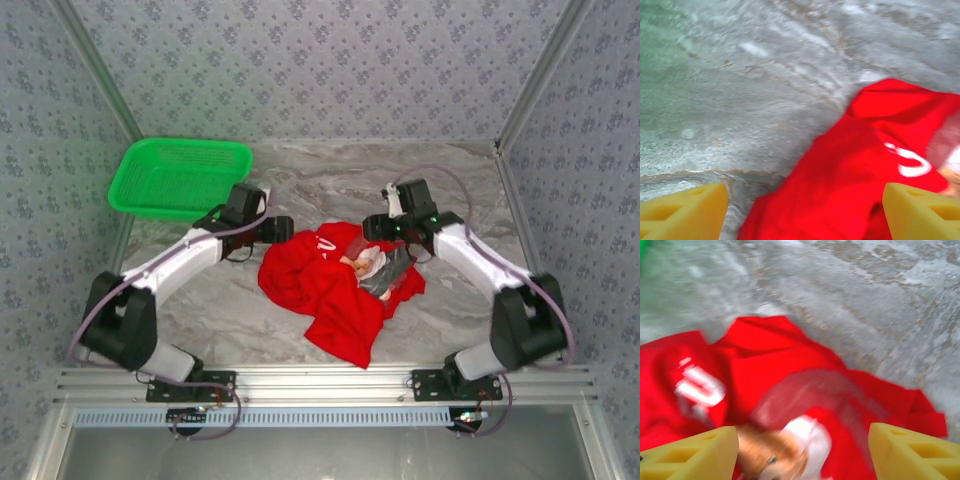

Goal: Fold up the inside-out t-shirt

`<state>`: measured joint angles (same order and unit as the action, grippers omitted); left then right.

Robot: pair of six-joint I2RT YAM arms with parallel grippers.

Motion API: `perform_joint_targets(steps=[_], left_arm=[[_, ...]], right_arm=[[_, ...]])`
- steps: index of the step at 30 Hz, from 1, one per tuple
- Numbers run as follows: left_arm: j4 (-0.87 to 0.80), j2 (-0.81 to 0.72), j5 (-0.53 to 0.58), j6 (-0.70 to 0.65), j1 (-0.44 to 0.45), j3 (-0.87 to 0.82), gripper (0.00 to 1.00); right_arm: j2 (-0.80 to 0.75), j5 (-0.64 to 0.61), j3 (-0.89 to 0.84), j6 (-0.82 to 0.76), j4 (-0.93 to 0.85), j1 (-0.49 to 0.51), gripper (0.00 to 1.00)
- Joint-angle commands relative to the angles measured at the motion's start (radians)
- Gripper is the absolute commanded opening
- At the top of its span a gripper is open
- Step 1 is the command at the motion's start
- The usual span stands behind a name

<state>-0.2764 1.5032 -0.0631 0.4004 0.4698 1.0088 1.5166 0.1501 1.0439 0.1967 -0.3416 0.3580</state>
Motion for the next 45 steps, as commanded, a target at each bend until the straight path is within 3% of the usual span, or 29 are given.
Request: perform_joint_targets(steps=[1, 3, 6, 9, 11, 15, 18, 24, 27, 34, 36, 38, 39, 41, 42, 45], left_arm=[[-0.001, 0.068, -0.132, 0.056, -0.001, 0.017, 0.83], [0.027, 0.104, -0.22, 0.081, -0.001, 0.009, 0.83], [0.071, 0.141, -0.257, 0.105, 0.002, -0.007, 0.81], [0.089, 0.165, -0.284, 0.107, 0.003, -0.003, 0.69], [0.097, 0.172, -0.292, 0.107, 0.002, -0.003, 0.55], [0.107, 0.195, -0.33, 0.101, -0.003, 0.025, 0.27], [0.113, 0.197, -0.339, 0.097, -0.028, 0.089, 0.0], [0.112, 0.077, -0.257, 0.051, -0.072, 0.329, 0.0], [0.149, -0.04, -0.239, 0.029, -0.071, 0.354, 0.0], [0.238, -0.343, -0.319, 0.031, -0.022, 0.04, 0.0], [0.21, -0.429, -0.336, -0.003, 0.034, -0.086, 0.0], [0.137, -0.502, -0.328, -0.017, 0.092, -0.223, 0.0], [0.11, -0.523, -0.332, -0.016, 0.109, -0.282, 0.03], [0.07, -0.535, -0.337, 0.005, 0.128, -0.386, 0.4], [0.055, -0.534, -0.33, 0.01, 0.129, -0.405, 0.51], [0.066, -0.52, -0.288, 0.007, 0.128, -0.396, 0.65]], right_arm=[[0.154, -0.037, 0.128, -0.133, -0.108, 0.007, 0.76], [0.224, -0.033, 0.187, -0.155, -0.139, 0.019, 0.79], [0.322, -0.004, 0.235, -0.172, -0.167, 0.031, 0.82], [0.403, 0.014, 0.28, -0.192, -0.18, 0.037, 0.78], [0.423, 0.039, 0.289, -0.193, -0.173, 0.043, 0.65], [0.421, 0.048, 0.308, -0.191, -0.15, 0.033, 0.27], [0.365, 0.034, 0.334, -0.189, -0.122, 0.005, 0.03], [0.106, 0.018, 0.415, -0.178, -0.011, -0.047, 0.0], [-0.052, 0.014, 0.369, -0.165, 0.046, -0.049, 0.0], [-0.418, -0.017, 0.004, -0.134, 0.081, -0.015, 0.02], [-0.51, -0.045, -0.102, -0.075, 0.031, -0.007, 0.11], [-0.585, -0.061, -0.217, 0.025, -0.044, -0.004, 0.29], [-0.605, -0.065, -0.266, 0.068, -0.07, -0.001, 0.39], [-0.639, -0.037, -0.368, 0.131, -0.083, -0.001, 0.55], [-0.642, -0.033, -0.391, 0.144, -0.077, 0.0, 0.58], [-0.611, -0.012, -0.406, 0.144, 0.004, 0.007, 0.6]])
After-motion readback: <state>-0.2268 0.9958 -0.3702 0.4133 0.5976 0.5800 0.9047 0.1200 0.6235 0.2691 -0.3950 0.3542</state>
